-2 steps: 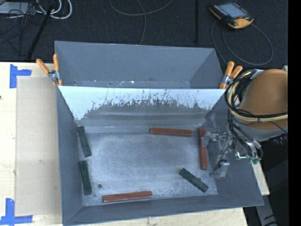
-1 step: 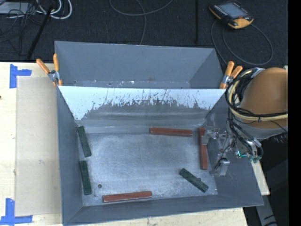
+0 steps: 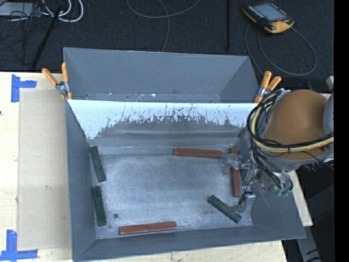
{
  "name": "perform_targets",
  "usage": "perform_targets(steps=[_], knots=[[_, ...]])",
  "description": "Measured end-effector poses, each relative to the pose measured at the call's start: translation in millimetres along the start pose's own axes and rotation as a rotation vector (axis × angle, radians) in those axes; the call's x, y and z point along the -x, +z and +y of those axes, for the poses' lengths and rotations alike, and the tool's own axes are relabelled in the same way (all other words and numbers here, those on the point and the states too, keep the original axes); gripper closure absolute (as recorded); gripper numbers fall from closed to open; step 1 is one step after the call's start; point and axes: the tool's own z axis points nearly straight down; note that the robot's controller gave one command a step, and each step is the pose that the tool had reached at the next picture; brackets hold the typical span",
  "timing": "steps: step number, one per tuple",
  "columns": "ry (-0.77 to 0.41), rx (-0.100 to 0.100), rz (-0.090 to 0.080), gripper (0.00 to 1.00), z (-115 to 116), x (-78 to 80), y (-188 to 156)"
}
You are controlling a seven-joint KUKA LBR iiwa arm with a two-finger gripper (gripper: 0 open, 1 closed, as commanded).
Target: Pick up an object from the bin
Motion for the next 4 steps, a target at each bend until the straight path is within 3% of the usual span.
perform_targets(steps=[1, 2, 3, 4], knots=[[-0.27, 0.006, -0.001, 0.0, -14.9, -12.2, 56.4], [-0.335, 0.005, 0.004, 0.0, -29.7, -16.0, 69.0], [-0.447, 0.004, 0.003, 0.0, -28.0, -4.8, 92.8], [-0.454, 0.007, 0.007, 0.0, -20.1, -12.2, 95.9]])
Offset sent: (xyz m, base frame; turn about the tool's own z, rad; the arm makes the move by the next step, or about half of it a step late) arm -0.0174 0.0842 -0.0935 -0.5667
